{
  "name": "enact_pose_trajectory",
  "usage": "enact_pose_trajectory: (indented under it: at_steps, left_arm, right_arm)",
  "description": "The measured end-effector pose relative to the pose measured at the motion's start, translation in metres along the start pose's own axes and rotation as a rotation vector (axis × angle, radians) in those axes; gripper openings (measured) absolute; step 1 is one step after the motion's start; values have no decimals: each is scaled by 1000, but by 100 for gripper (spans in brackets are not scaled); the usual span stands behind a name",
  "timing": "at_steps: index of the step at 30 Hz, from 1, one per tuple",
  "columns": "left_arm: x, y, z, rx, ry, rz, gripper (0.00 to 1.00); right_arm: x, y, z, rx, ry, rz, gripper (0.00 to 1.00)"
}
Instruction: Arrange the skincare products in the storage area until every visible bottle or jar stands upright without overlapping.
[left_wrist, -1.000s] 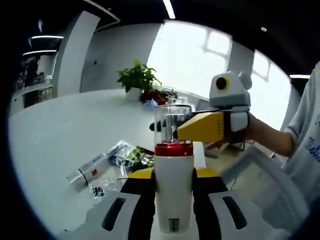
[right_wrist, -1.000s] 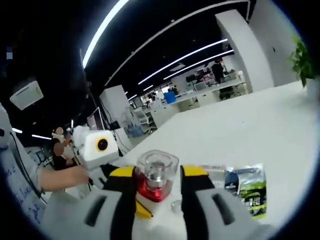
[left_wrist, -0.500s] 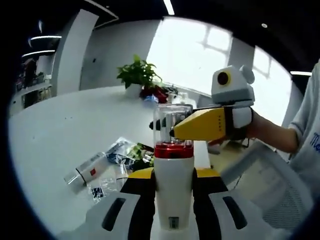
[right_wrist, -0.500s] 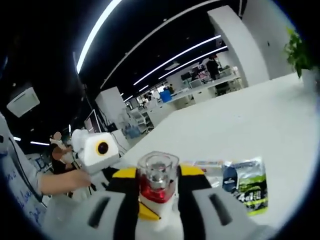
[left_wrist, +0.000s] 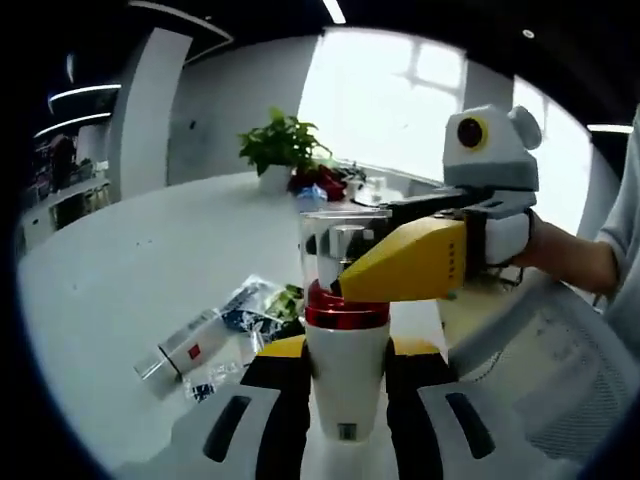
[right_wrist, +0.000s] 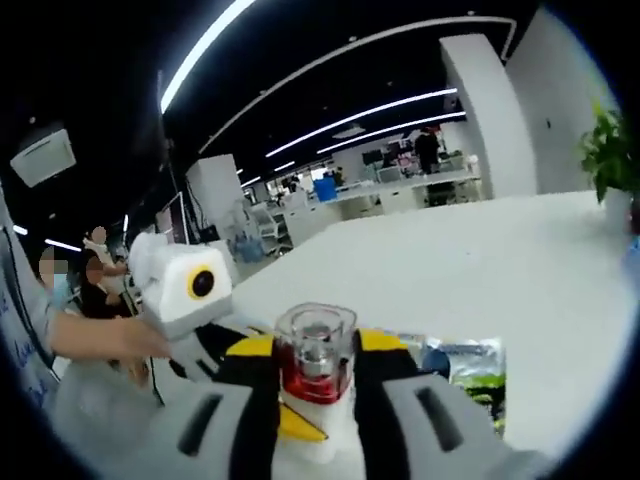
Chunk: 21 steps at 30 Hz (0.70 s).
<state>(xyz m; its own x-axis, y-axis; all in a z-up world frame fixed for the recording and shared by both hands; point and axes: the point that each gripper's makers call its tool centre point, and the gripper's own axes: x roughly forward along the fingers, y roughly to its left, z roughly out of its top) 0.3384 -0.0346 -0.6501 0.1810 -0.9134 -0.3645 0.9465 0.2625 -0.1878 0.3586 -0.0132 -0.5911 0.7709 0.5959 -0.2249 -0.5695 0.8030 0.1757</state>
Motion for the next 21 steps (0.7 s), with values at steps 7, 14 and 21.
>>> enact_pose_trajectory:
  at_steps: [7,14,21]
  left_arm:
    - [8,6,-3,39,21,26,24]
    - [13,8,-6,84,31,47,24]
    - [16,8,-5,109,23,54,24]
  right_arm:
    - [1,-5,-4,-73,7,-26,26]
    - [1,-9,-8,-115,12,-35,26]
    - [-1,-9,-8,-137,18,-40,26]
